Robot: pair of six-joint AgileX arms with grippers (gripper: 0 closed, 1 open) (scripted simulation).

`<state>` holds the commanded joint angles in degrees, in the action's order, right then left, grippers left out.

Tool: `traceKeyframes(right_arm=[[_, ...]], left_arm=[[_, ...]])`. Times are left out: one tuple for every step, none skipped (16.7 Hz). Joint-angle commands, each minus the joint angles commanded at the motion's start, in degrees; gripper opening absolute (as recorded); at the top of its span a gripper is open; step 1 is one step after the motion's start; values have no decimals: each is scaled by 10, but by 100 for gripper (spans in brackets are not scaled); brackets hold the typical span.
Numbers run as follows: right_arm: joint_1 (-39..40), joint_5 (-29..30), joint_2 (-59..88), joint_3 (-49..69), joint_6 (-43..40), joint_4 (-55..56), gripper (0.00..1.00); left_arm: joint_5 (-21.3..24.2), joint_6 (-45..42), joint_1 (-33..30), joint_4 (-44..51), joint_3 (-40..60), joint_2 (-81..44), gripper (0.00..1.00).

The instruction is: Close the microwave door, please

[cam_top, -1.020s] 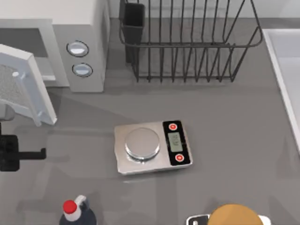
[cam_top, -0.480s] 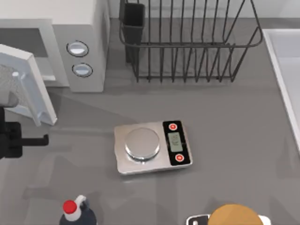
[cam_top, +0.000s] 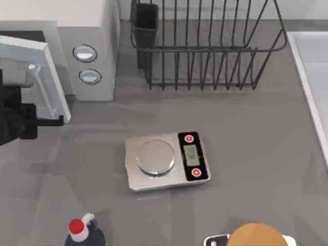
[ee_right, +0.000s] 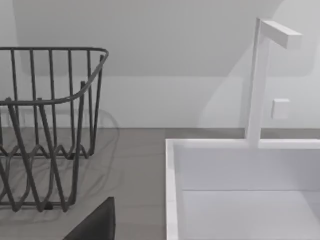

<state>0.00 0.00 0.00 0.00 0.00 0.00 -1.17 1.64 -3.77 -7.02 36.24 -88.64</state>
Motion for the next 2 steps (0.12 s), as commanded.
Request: traceKeyframes(right_arm=[[0, 0, 0, 0, 0, 0, 100], [0, 0, 0, 0, 0, 0, 100]], left_arm=[[0, 0, 0, -3, 5, -6, 0], [0, 0, 0, -4, 5, -7, 0]])
